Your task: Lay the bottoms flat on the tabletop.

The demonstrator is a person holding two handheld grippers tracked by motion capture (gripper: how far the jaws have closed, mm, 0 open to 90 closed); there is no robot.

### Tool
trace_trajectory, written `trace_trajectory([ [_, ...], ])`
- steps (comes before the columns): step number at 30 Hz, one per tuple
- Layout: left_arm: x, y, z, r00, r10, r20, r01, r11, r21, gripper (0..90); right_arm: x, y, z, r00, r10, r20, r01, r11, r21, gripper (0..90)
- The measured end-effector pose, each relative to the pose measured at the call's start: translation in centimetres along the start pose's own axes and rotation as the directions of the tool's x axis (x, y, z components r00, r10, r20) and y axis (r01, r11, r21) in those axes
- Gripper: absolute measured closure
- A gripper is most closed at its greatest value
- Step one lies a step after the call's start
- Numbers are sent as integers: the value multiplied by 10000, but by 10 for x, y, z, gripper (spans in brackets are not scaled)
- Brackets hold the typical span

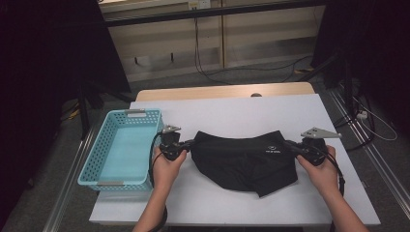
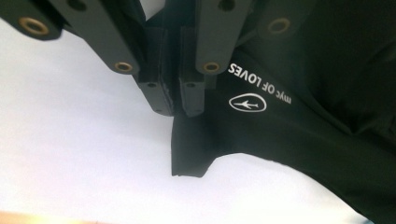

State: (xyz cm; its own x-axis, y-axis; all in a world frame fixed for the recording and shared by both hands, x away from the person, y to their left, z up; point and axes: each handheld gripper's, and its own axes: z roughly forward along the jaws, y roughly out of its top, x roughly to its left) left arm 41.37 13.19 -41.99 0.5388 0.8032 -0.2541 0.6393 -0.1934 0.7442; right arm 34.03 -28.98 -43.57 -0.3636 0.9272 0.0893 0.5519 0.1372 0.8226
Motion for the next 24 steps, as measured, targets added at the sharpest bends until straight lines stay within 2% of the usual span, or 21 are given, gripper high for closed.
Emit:
trace_trajectory([
  [2, 1, 2, -3, 9999, 98, -72, -98, 9999, -69, 873, 0, 2, -1, 10000, -22, -79, 21, 9999, -138, 838],
  [9, 4, 7, -10, 9998, 68, -178, -75, 9991, -416, 874, 3, 8, -3, 9999, 4, -114, -10, 9986, -529, 839],
  [12, 5, 7, -13, 9996, 108, -279, -121, 9988, -468, 874, 2, 8, -3, 10000, -35, 80, 40, 9979, -648, 887],
  [13, 6, 7, -14, 9996, 13, -268, -27, 9988, -490, 874, 1, 9, -4, 9999, 102, 65, -97, 9971, -758, 900],
  [17, 7, 5, -11, 9996, 25, -297, -33, 9996, -289, 873, 1, 11, -2, 9994, 193, -277, -211, 9977, -651, 896],
  [19, 6, 3, -8, 9994, 45, -332, -51, 9998, -202, 873, 4, 10, 2, 9992, 225, -321, -240, 9986, -475, 826],
  [21, 6, 1, -7, 9993, 86, -372, -90, 9999, -113, 873, 7, 10, 7, 9998, 147, -152, -153, 9992, -368, 766],
  [24, 7, 0, -7, 9993, 117, -363, -118, 9999, -27, 873, 6, 11, 19, 9996, 188, 215, -184, 9997, -178, 623],
])
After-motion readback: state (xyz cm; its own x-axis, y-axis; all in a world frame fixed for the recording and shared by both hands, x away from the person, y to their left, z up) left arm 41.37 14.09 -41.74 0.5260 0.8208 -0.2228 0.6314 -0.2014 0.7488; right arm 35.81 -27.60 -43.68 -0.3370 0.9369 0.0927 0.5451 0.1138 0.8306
